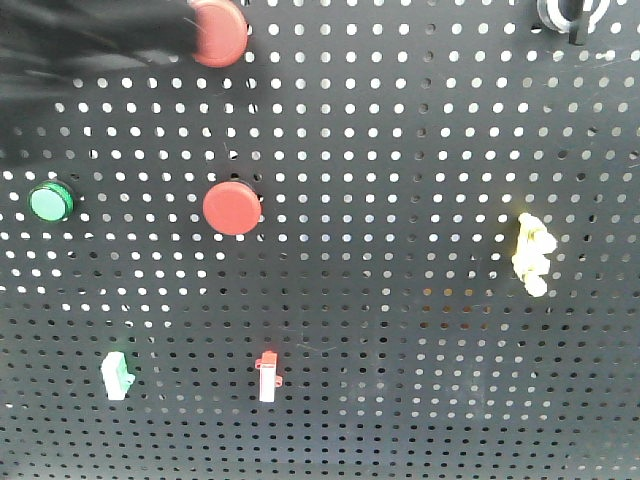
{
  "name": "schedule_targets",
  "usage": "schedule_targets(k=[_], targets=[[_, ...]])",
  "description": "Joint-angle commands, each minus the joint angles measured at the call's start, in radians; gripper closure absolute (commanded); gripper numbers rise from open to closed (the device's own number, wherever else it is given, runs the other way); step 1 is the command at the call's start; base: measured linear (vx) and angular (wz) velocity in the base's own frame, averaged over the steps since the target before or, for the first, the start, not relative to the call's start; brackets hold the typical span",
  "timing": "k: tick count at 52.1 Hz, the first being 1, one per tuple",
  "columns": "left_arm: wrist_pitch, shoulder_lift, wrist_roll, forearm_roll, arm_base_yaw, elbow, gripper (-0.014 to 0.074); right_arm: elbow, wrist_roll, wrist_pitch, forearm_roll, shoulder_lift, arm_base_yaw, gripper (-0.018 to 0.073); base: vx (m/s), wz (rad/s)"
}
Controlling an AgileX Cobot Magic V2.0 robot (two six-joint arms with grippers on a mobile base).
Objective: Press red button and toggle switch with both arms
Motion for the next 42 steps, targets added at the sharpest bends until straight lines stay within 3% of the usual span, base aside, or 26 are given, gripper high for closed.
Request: schedule_targets(k=[1,8,13,31,37,42], targets=[[-0.043,-0.049,-0.096,0.069,0.001,-0.028,0.0595,-0.004,0.080,-0.075,-0.001,-0.010,-0.007,0.0559,0.00,0.00],[-0.039,-0.089,-0.239,0.244,0.001,0.022,0.0595,-0.087,0.117,0.014,-0.011,-0.010,-0.005,0.0559,0.00,0.00],[-0.046,-0.111,-0.305,0.311,0.001,0.099,0.0595,-0.197,0.108,0.106,-0.017,0.011,-0.005,0.0559,0.00,0.00],[-0.104,-0.109,-0.324,0.315,0.001,0.219,0.0595,-0.620,0.073,0.225,-0.018,0.344,-0.005,0.0559,0.00,0.00],[-0.125,-0.109,-0.324,0.315,0.001,0.219,0.0595,-0.731,0.072,0.243,0.077,0.441,0.000,0.0559,0.00,0.00],[-0.129,-0.109,-0.324,0.315,0.001,0.219,0.0595,-0.812,0.028,0.252,0.195,0.518,0.047,0.0559,0.00,0.00]])
